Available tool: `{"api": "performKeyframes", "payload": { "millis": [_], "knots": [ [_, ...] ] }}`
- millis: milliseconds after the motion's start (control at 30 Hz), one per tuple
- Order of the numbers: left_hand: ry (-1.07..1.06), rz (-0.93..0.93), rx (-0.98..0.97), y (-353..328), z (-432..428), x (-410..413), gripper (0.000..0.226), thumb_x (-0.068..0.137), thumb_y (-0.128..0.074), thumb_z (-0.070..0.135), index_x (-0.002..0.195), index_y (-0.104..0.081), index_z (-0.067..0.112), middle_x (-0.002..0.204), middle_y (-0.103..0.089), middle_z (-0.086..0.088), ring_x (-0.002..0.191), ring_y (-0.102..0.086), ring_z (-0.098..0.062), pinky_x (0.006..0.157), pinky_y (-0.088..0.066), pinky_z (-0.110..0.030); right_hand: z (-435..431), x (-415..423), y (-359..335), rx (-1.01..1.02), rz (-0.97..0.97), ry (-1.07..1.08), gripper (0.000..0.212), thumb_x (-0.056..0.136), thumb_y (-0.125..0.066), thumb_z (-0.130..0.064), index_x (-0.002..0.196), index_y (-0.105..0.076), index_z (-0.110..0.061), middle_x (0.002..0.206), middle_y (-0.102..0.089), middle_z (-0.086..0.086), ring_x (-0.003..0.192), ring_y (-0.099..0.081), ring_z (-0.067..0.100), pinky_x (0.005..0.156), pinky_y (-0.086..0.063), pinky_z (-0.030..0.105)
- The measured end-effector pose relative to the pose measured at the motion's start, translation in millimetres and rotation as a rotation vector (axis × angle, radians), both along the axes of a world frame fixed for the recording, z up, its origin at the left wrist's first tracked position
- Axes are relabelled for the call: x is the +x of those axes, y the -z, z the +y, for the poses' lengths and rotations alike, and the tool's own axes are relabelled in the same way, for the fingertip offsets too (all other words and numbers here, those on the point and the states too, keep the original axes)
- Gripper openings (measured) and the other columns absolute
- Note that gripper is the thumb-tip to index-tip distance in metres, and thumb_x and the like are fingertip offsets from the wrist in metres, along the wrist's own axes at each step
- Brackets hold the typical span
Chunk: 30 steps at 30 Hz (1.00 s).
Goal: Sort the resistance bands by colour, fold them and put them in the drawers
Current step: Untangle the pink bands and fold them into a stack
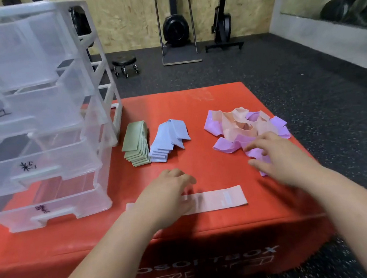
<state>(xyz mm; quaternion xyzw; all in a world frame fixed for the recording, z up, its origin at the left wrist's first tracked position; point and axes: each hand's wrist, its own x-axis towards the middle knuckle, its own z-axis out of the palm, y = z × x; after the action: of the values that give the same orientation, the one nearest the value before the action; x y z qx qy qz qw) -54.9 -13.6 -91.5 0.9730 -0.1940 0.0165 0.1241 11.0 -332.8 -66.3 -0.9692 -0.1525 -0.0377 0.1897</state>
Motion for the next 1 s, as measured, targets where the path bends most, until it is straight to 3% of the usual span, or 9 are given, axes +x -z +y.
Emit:
{"api": "performKeyframes", "payload": {
  "millis": [67,167,267,333,467,600,733,867,1000],
  "knots": [
    [0.013,0.004,-0.009,5.5,-15.2,8.1,0.046,0.094,-0.066,0.039,0.14,-0.059,0.034,0.131,-0.056,0.007,0.121,-0.05,-0.019,0.102,-0.048,-0.041,-18.2,11.8,3.9,-0.014,-0.046,0.204,0.037,0.094,-0.07,-0.033,0.131,-0.065,-0.034,0.136,-0.051,0.002,0.119,-0.056,0.03,0.101,-0.049,0.045],
    [0.039,-0.003,0.006,13.5,-35.1,16.5,0.045,0.093,-0.064,0.04,0.138,-0.059,0.035,0.131,-0.056,0.007,0.121,-0.052,-0.02,0.102,-0.049,-0.041,-43.0,24.1,19.3,-0.136,0.062,0.424,0.04,0.097,-0.054,-0.045,0.135,-0.061,-0.032,0.137,-0.055,0.013,0.123,-0.051,0.041,0.102,-0.046,0.048],
    [0.058,-0.005,0.02,18.7,-49.4,23.1,0.046,0.093,-0.061,0.045,0.138,-0.058,0.035,0.131,-0.055,0.007,0.119,-0.052,-0.021,0.101,-0.049,-0.042,-52.4,25.3,26.0,-0.129,0.228,0.361,0.033,0.104,-0.047,-0.042,0.125,-0.069,-0.027,0.132,-0.069,0.008,0.12,-0.062,0.034,0.097,-0.048,0.04],
    [0.06,-0.01,0.022,20.4,-56.2,26.7,0.046,0.094,-0.061,0.048,0.138,-0.058,0.035,0.132,-0.055,0.007,0.119,-0.052,-0.021,0.101,-0.049,-0.041,-55.5,25.2,21.8,-0.079,0.219,0.327,0.028,0.105,-0.051,-0.035,0.123,-0.071,-0.027,0.131,-0.071,0.005,0.119,-0.064,0.031,0.096,-0.049,0.038],
    [0.048,-0.021,0.002,19.9,-67.0,31.2,0.048,0.093,-0.061,0.052,0.137,-0.059,0.035,0.131,-0.055,0.008,0.118,-0.052,-0.021,0.1,-0.049,-0.042,-59.2,19.4,5.3,0.08,0.034,0.361,0.034,0.09,-0.07,-0.018,0.123,-0.073,-0.027,0.124,-0.073,0.0,0.112,-0.068,0.025,0.095,-0.05,0.034],
    [0.021,-0.056,-0.056,16.5,-77.0,34.3,0.045,0.09,-0.061,0.049,0.132,-0.062,0.034,0.128,-0.057,0.008,0.115,-0.055,-0.022,0.096,-0.051,-0.043,-58.4,6.7,-25.7,0.426,-0.264,0.333,0.028,0.082,-0.083,-0.012,0.104,-0.078,-0.029,0.096,-0.074,-0.015,0.084,-0.069,-0.003,0.076,-0.043,0.003],
    [-0.002,-0.108,-0.136,12.0,-85.9,32.4,0.039,0.094,-0.063,0.043,0.132,-0.064,0.034,0.13,-0.057,0.011,0.117,-0.055,-0.018,0.097,-0.05,-0.039,-56.5,0.6,-37.9,0.642,-0.276,0.322,0.03,0.083,-0.082,-0.006,0.097,-0.074,-0.031,0.09,-0.075,-0.013,0.082,-0.07,-0.002,0.08,-0.054,0.013],
    [-0.009,-0.138,-0.211,9.4,-91.0,26.8,0.036,0.096,-0.063,0.04,0.132,-0.063,0.034,0.13,-0.056,0.015,0.118,-0.055,-0.014,0.095,-0.05,-0.035,-54.4,-3.5,-43.5,0.752,-0.244,0.268,0.039,0.085,-0.082,-0.006,0.11,-0.074,-0.035,0.097,-0.076,-0.011,0.082,-0.071,0.008,0.085,-0.061,0.031],
    [-0.003,-0.141,-0.371,2.9,-95.4,22.1,0.031,0.099,-0.065,0.042,0.13,-0.064,0.035,0.123,-0.06,0.019,0.111,-0.06,-0.006,0.093,-0.052,-0.035,-42.8,-14.0,-62.5,1.031,-0.184,0.131,0.032,0.089,-0.079,-0.002,0.116,-0.075,-0.02,0.102,-0.076,0.006,0.084,-0.071,0.013,0.083,-0.061,0.028]
  ]
}}
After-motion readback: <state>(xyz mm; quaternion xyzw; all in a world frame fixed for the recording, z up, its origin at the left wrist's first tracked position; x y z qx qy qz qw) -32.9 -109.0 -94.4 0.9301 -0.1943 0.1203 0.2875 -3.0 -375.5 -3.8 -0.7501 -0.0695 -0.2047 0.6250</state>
